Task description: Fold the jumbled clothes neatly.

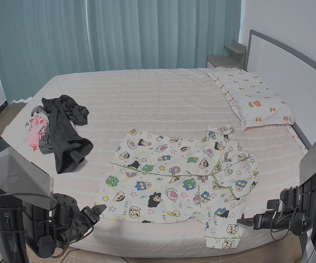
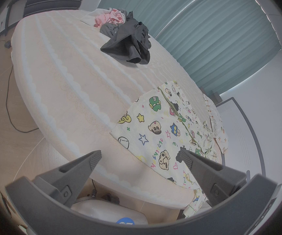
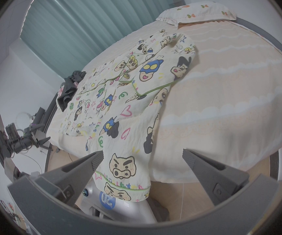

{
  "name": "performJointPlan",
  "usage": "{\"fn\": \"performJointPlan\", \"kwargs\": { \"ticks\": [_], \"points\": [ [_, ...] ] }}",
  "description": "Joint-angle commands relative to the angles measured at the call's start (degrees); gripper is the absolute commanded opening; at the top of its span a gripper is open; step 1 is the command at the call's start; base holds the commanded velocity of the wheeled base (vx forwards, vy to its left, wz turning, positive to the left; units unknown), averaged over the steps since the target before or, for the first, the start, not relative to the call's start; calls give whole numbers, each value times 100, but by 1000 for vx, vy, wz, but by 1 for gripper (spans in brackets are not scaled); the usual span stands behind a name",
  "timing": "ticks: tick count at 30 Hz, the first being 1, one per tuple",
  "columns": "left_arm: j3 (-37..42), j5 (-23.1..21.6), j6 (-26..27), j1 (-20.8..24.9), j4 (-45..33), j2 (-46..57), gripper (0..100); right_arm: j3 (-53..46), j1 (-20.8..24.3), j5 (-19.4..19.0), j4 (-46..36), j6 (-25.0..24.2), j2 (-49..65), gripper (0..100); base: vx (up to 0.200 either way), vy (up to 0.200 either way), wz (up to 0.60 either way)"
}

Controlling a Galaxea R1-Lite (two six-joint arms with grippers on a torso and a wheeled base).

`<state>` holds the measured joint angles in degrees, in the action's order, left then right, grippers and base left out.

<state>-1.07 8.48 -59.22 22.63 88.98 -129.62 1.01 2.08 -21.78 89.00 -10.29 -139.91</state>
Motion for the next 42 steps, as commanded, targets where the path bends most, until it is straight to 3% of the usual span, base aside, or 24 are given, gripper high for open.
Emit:
{"fn": "performJointPlan", "kwargs": {
  "ticks": [1, 7, 15, 31, 42],
  "points": [
    [-16, 4, -2, -4, 102, -37, 100, -101, 328, 175, 100, 159, -168, 100, 0, 0, 0],
    [-16, 13, -2, 23, 102, -19, 100, -101, 591, 579, 100, 431, -361, 100, 0, 0, 0],
    [-16, 13, -2, 31, 102, -10, 100, -66, 960, 588, 100, 519, -379, 100, 0, 0, 0],
    [-60, 22, -2, 31, 102, -19, 100, 329, 1101, 535, 100, 308, -194, 100, 0, 0, 0],
    [-60, 22, -10, 31, 102, -10, 100, 558, 881, 579, 100, 203, -449, 100, 0, 0, 0]
  ]
}}
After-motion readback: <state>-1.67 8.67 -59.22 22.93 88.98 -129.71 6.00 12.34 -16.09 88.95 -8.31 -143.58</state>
